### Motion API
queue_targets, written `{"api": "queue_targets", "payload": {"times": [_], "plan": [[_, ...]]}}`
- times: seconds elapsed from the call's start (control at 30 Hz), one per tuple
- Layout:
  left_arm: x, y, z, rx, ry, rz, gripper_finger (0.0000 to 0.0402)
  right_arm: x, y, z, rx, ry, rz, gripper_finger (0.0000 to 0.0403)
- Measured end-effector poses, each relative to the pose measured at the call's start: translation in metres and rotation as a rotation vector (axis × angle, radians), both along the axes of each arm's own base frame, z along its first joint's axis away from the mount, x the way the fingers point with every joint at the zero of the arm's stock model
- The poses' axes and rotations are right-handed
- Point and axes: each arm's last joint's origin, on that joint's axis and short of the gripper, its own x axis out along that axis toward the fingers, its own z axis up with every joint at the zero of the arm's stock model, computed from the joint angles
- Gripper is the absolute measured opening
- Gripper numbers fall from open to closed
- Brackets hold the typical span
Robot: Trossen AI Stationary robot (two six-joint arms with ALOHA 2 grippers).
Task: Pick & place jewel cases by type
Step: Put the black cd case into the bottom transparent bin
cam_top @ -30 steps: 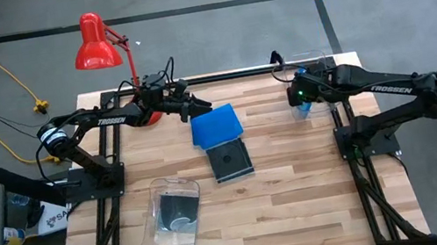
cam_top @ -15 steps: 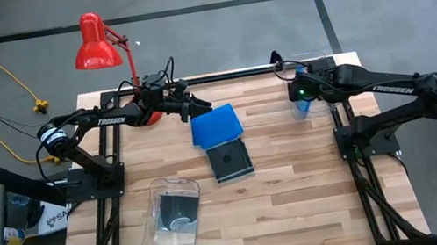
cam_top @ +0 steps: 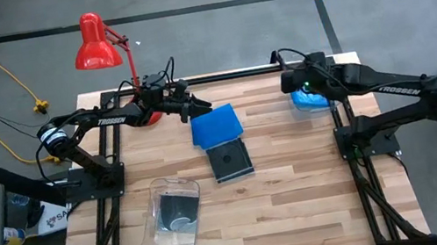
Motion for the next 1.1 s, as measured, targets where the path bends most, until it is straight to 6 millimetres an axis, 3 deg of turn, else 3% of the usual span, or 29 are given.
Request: {"api": "queue_targets", "payload": {"times": [0.4,0.67,1.1], "plan": [[0.000,0.000,0.000,0.000,0.000,0.000,0.0239,0.019,-0.004,0.017,-0.088,-0.161,0.177,0.0165],[0.000,0.000,0.000,0.005,-0.001,0.000,0.0239,0.031,-0.002,0.024,-0.042,-0.282,0.387,0.0165],[-0.001,-0.001,-0.005,0.000,0.043,-0.007,0.0239,0.065,0.028,0.003,0.125,-0.267,0.603,0.0165]]}}
